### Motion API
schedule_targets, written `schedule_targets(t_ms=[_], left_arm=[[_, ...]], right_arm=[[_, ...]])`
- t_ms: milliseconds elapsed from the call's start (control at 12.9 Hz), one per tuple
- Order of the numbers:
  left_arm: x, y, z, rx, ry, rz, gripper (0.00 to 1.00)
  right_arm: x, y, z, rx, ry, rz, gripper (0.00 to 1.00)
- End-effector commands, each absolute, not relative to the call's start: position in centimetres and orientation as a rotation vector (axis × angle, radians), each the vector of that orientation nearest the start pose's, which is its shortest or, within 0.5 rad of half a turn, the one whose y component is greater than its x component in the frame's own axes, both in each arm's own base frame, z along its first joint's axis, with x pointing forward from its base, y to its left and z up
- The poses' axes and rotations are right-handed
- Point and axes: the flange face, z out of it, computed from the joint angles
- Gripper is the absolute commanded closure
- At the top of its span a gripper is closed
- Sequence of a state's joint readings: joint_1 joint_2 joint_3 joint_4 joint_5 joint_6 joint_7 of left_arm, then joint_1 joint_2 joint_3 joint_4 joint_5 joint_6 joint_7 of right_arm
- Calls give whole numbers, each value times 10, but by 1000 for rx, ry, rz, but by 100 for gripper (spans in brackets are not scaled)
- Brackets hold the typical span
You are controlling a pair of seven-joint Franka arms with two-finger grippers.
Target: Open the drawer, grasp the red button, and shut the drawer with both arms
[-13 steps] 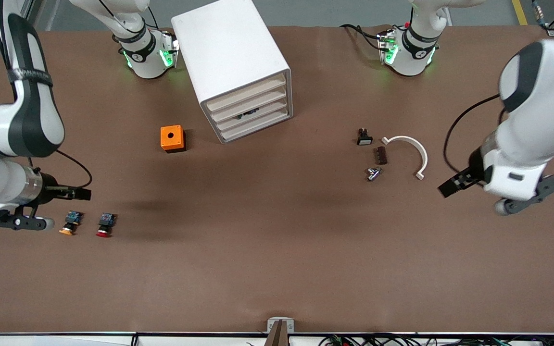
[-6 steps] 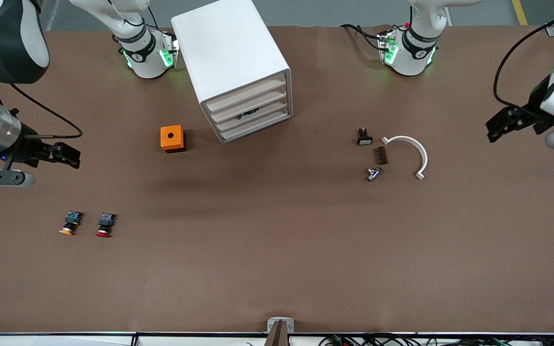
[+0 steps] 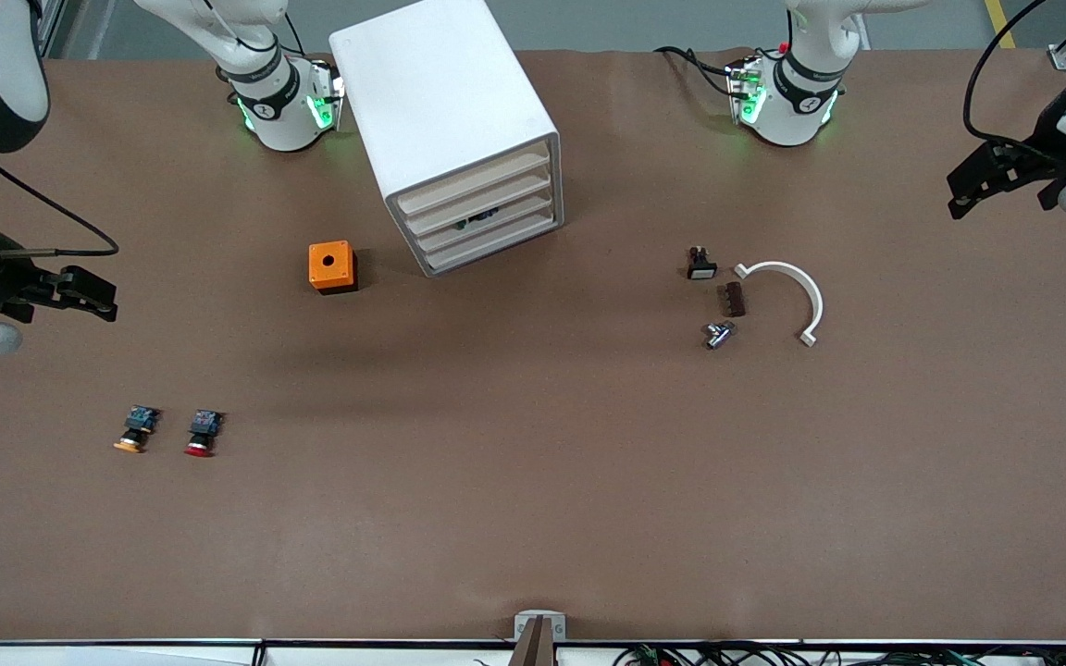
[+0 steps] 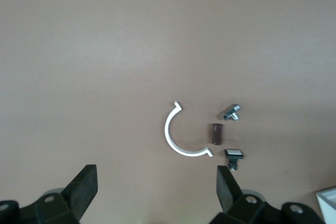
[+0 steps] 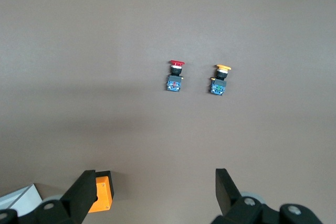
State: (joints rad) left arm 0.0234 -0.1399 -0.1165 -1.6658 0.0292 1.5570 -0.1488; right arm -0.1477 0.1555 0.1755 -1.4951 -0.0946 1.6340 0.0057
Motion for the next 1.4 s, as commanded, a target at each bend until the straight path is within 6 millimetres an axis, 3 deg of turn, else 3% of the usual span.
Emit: schedule_targets(t_ms=[0, 466, 544, 699, 855, 1166, 1321], left_arm=[[498, -47, 649, -3124, -64, -16, 0], [498, -49, 645, -3122, -57, 6, 0], [499, -49, 645, -3122, -57, 6, 0], [500, -48, 645, -3123, -60, 1, 0], [499, -46, 646, -3123, -64, -1, 0], [497, -46, 648, -3123, -67, -8, 0], [496, -46, 650, -3123, -65, -13, 0]], right_arm=[[609, -21, 584, -3103, 23, 21, 0], [605, -50, 598, -3060, 104, -7, 0], [601, -43, 598, -3071, 81, 41, 0], [589, -7, 613, -3097, 11, 44, 0], [580, -3, 618, -3108, 3, 68, 0], [544, -1, 612, -3118, 19, 99, 0], [538, -1, 620, -3122, 21, 89, 0]])
